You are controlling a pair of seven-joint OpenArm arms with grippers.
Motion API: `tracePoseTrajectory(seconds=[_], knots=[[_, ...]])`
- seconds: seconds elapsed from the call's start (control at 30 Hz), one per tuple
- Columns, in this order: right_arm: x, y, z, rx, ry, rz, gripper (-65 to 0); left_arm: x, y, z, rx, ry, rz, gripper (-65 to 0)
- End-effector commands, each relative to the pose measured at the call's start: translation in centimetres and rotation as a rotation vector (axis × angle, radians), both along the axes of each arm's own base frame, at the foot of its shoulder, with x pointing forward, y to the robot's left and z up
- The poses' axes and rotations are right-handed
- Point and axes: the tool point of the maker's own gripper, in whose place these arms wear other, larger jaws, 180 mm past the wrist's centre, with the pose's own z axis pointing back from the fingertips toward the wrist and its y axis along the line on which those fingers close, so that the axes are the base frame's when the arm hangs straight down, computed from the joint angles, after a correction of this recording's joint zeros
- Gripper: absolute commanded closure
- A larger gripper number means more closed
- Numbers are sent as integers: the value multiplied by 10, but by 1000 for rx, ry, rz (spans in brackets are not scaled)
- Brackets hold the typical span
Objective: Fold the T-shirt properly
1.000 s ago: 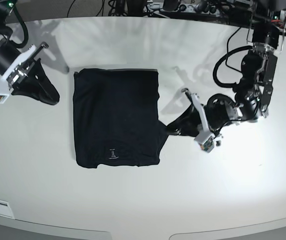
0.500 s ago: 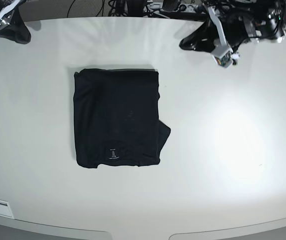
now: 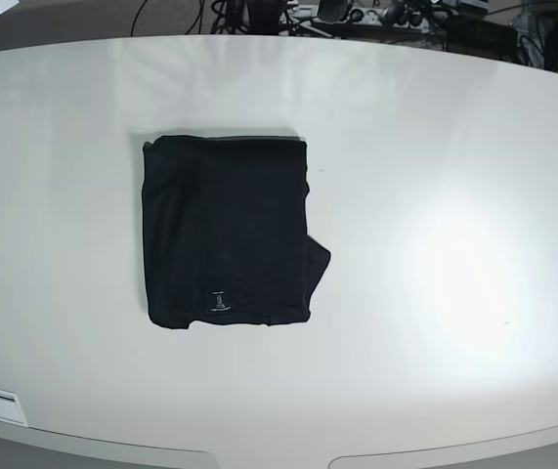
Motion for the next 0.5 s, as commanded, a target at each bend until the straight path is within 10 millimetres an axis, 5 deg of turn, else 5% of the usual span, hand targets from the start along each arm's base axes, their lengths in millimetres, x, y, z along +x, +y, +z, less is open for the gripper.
tracePoseTrajectory(seconds=[0.0, 0.2, 0.47], knots=[[-3, 3, -3, 34, 9, -20, 0, 2, -5, 4, -15, -19, 8, 0], [-27, 11, -86, 34, 121, -93, 0, -6, 24, -76, 110, 59, 61, 0], [0, 15, -196, -76, 93, -41, 0, 24, 64, -206, 242, 52, 256, 0]])
